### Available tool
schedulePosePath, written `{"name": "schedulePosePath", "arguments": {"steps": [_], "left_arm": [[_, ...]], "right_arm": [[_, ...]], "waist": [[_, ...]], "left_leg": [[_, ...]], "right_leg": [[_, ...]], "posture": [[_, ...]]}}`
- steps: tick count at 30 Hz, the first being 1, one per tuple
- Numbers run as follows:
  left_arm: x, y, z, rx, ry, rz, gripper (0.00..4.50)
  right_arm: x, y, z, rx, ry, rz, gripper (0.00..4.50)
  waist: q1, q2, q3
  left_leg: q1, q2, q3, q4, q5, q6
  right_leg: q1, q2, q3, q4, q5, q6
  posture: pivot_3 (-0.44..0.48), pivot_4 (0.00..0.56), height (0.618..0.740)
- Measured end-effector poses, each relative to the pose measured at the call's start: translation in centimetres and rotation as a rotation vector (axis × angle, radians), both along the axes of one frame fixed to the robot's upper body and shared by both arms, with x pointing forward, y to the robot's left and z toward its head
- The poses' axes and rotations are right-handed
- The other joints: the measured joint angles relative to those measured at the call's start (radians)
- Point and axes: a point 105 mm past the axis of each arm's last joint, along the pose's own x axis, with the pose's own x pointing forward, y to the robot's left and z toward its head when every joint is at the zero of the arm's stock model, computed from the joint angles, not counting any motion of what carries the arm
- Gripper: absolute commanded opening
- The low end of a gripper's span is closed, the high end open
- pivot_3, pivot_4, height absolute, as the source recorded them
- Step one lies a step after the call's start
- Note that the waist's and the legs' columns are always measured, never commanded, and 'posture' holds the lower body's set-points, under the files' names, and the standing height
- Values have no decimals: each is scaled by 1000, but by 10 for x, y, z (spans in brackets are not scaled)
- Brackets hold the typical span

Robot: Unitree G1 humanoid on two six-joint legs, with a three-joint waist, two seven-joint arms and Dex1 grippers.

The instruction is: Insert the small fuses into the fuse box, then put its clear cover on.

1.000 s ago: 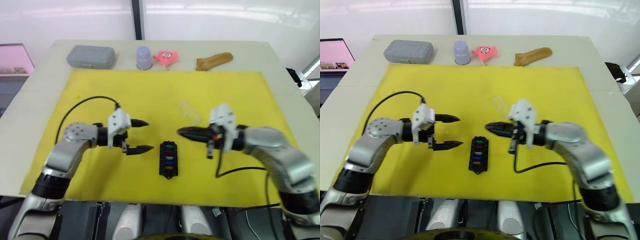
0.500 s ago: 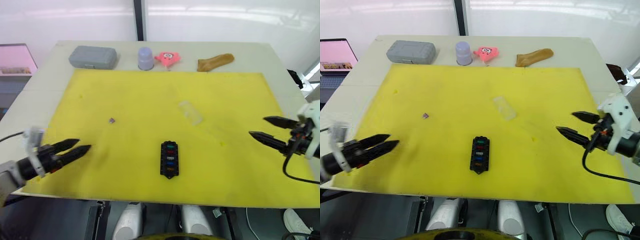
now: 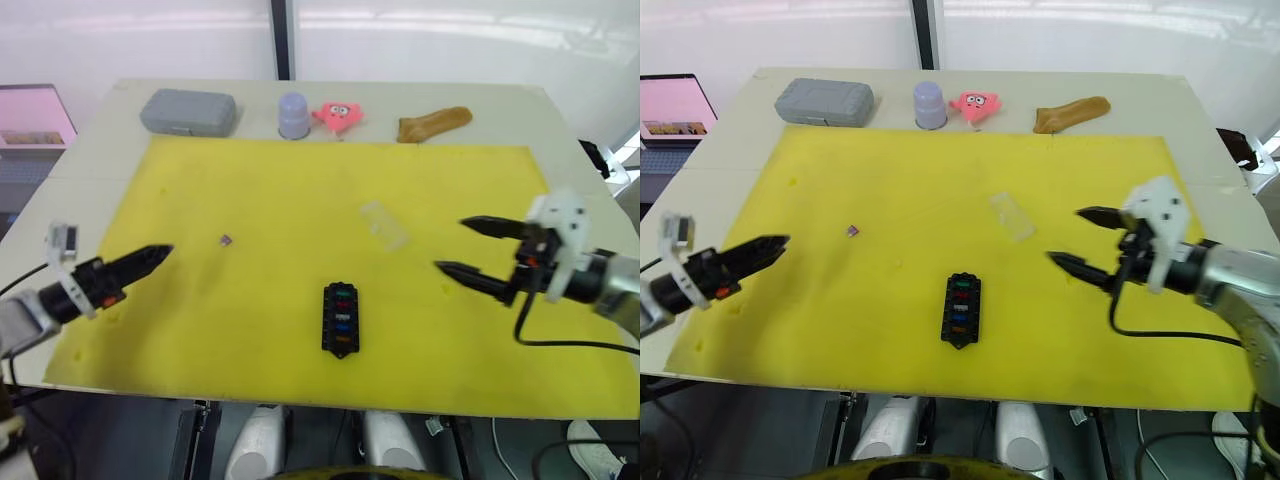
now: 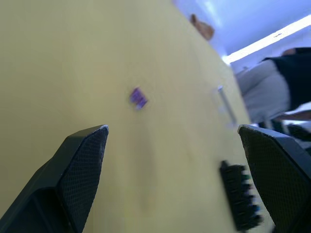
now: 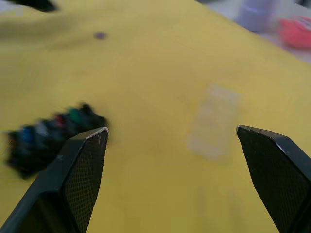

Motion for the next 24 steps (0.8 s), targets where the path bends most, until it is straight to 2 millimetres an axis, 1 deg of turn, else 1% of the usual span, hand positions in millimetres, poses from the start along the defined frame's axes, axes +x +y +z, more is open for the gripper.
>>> {"name": "schedulePosePath", "arguments": {"steps": [2,4,7,12,15,18,24], "left_arm": [[4,-3,0,-31,37,-14,4500],[14,-2,-5,-81,104,-1,4500],[26,-8,-14,-141,189,-9,4500],[32,-29,-8,-168,199,-102,4500],[40,-34,-16,-149,213,-87,4500],[45,-36,-26,-145,232,-69,4500],[45,-36,-26,-138,227,-71,4500]], "right_arm": [[-2,11,0,1,-2,43,4470],[2,25,1,33,-12,70,4470],[4,47,0,54,-17,125,4470],[8,64,-8,49,-24,152,4470],[11,67,-13,40,-24,141,4470],[13,71,-12,41,-36,140,4470],[15,71,-9,35,-55,130,4470]], "waist": [[-3,0,0],[-7,-1,0],[-9,-1,0],[-15,-1,0],[-18,-1,0],[-22,-1,0],[-22,-1,0]], "left_leg": [[0,0,0,0,0,0],[0,-1,0,0,0,-1],[0,-1,0,0,1,-2],[-1,-5,-1,0,1,-2],[-1,-6,-1,0,2,-3],[-1,-6,-1,0,2,-3],[-1,-7,-1,1,2,-3]], "right_leg": [[-1,0,0,1,0,0],[-2,0,0,1,0,0],[-3,0,0,3,0,0],[-3,-4,0,4,0,0],[-4,-4,0,6,0,0],[-5,-4,0,7,0,0],[-6,-6,0,10,0,0]], "posture": [[0,150,740],[0,150,740],[0,150,740],[0,150,740],[0,150,740],[0,150,740],[0,150,740]]}}
